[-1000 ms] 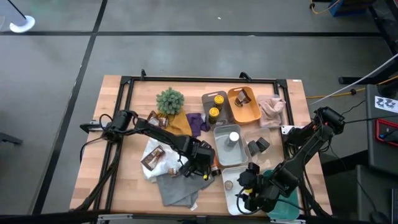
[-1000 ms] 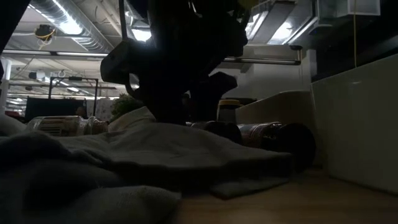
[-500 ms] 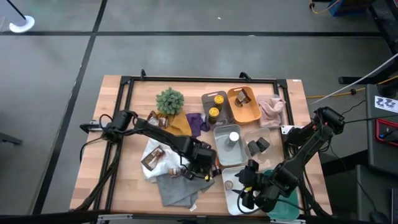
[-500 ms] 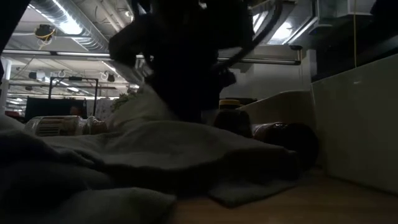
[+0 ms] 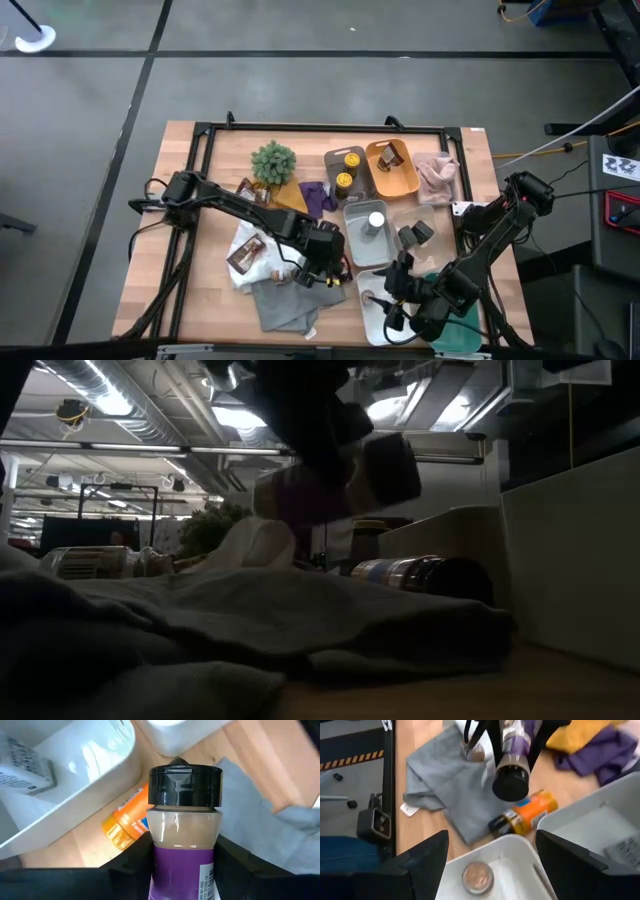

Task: Sort spices by type
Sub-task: Put the black seasoning bottle into the green bin

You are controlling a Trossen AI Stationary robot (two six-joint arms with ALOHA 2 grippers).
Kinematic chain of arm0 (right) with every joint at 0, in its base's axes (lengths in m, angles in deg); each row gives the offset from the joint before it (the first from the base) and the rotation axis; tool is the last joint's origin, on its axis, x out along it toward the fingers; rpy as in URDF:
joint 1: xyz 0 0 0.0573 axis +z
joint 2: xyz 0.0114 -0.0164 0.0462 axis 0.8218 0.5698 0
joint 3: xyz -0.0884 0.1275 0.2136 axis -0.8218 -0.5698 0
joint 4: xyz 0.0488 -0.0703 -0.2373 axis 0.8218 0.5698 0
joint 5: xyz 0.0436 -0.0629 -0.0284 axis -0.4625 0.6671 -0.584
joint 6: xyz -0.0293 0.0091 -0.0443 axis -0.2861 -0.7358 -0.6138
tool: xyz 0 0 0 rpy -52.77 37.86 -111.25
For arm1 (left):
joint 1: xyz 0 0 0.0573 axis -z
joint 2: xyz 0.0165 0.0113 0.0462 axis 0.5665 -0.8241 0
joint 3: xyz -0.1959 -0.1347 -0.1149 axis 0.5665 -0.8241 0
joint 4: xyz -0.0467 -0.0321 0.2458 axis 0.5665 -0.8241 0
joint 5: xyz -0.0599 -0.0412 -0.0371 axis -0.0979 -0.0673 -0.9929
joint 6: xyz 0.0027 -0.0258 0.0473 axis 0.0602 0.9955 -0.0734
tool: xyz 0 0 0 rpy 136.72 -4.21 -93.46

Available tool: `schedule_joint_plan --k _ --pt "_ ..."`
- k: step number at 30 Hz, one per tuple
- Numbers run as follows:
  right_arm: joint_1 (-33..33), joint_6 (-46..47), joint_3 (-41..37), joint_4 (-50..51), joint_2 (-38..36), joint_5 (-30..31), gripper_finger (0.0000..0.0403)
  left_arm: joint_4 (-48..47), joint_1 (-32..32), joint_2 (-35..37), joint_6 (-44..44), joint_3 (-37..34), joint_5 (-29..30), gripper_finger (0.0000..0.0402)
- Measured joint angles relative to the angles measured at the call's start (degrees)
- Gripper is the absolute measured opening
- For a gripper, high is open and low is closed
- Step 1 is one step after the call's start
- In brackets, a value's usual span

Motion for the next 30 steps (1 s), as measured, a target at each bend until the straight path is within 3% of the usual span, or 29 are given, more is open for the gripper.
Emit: schedule_joint_plan --k 7,22,30 --pt "-0.8 -9.1 0.0 -3.4 0.0 6.4 0.0299 2.0 0.0 2.1 4.9 0.0 0.1 0.0150" --pt "-6.5 -28.9 0.0 -5.7 0.0 2.3 0.0298 10.7 0.2 2.3 8.8 0.0 -0.1 0.0153" --pt "-6.5 -30.6 0.0 -5.7 0.0 2.8 0.0298 13.4 0.2 2.3 9.7 0.0 -0.1 0.0157"
